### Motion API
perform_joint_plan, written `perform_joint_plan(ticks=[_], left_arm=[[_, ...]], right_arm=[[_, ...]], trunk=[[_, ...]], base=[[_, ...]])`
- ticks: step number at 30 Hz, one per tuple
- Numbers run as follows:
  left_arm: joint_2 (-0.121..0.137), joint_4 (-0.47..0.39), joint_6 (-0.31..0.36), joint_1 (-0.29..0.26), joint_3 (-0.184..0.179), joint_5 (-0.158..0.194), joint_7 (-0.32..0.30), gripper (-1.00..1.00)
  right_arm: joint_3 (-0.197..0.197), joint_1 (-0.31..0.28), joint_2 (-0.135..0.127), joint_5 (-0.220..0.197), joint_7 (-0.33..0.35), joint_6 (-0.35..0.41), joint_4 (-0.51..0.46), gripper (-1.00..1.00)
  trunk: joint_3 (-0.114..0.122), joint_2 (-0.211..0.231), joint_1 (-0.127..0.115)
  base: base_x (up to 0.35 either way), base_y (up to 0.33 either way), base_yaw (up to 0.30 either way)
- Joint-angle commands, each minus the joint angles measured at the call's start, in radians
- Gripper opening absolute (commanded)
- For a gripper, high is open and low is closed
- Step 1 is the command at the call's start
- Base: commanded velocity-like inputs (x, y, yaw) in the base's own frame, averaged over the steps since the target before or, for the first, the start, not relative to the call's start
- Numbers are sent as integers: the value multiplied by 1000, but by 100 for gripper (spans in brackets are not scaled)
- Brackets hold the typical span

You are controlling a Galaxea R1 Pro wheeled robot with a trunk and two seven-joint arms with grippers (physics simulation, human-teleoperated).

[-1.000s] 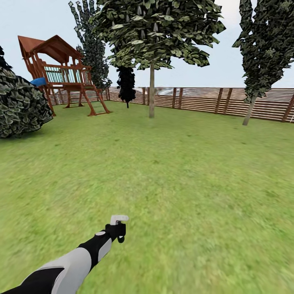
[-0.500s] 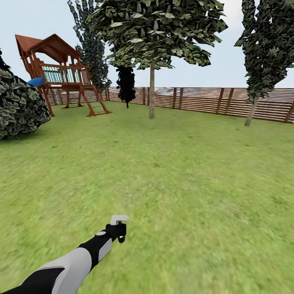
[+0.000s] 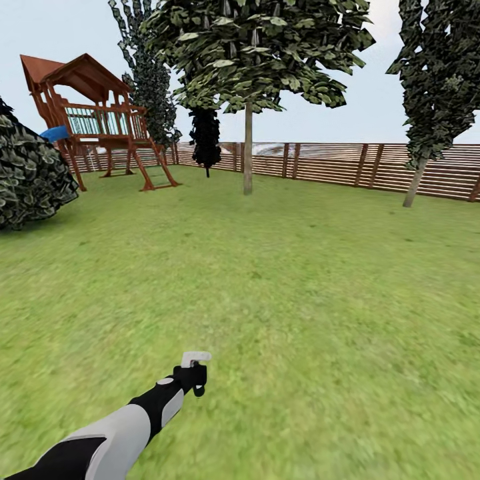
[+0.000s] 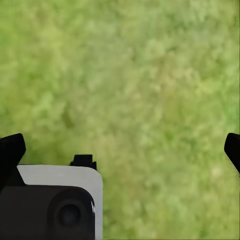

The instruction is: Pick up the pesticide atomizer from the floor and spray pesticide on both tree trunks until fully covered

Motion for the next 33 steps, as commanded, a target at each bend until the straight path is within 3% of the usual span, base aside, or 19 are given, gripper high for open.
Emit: perform_joint_plan(ticks=[1,33], left_arm=[[0,1,-3,-1,8,-8,-3,-100],[-2,1,-3,-1,8,-8,-3,-100]], right_arm=[[3,-1,0,2,-4,-3,1,100],[4,-1,0,5,-3,-3,1,100]], trunk=[[-2,-1,1],[-2,-1,1]], base=[[350,0,0],[350,0,-23]])
